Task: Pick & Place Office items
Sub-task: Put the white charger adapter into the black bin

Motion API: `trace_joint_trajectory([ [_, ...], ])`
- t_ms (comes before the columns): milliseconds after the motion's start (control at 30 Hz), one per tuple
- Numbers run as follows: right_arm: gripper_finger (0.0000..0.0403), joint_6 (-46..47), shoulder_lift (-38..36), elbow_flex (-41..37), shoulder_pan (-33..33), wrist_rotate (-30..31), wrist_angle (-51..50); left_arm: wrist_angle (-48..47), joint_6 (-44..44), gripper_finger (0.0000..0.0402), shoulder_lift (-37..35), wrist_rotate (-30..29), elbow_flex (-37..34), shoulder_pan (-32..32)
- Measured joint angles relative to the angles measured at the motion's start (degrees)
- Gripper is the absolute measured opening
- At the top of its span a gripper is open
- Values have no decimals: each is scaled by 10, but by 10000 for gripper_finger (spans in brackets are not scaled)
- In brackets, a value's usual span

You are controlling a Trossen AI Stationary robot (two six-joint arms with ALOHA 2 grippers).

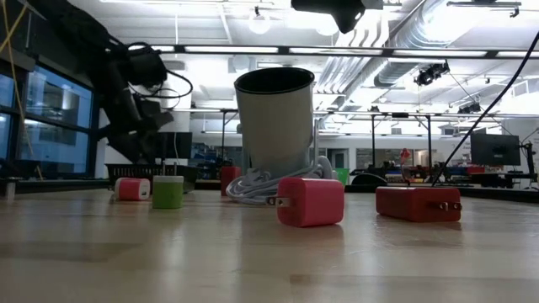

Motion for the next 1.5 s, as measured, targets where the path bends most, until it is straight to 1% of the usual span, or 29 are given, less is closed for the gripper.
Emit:
trace_joint_trajectory([
  [167,201,0,0,0,0,0,0,36,1,140,33,-13,0,0],
  [467,201,0,0,0,0,-1,-5,24,5,140,43,-46,0,3],
  [667,201,0,0,0,0,-1,-5,24,18,140,43,-34,0,8],
  [1067,201,0,0,0,0,-2,-5,24,20,140,43,-33,0,8],
  [1500,201,0,0,0,0,-2,-5,20,2,140,43,-26,0,6],
])
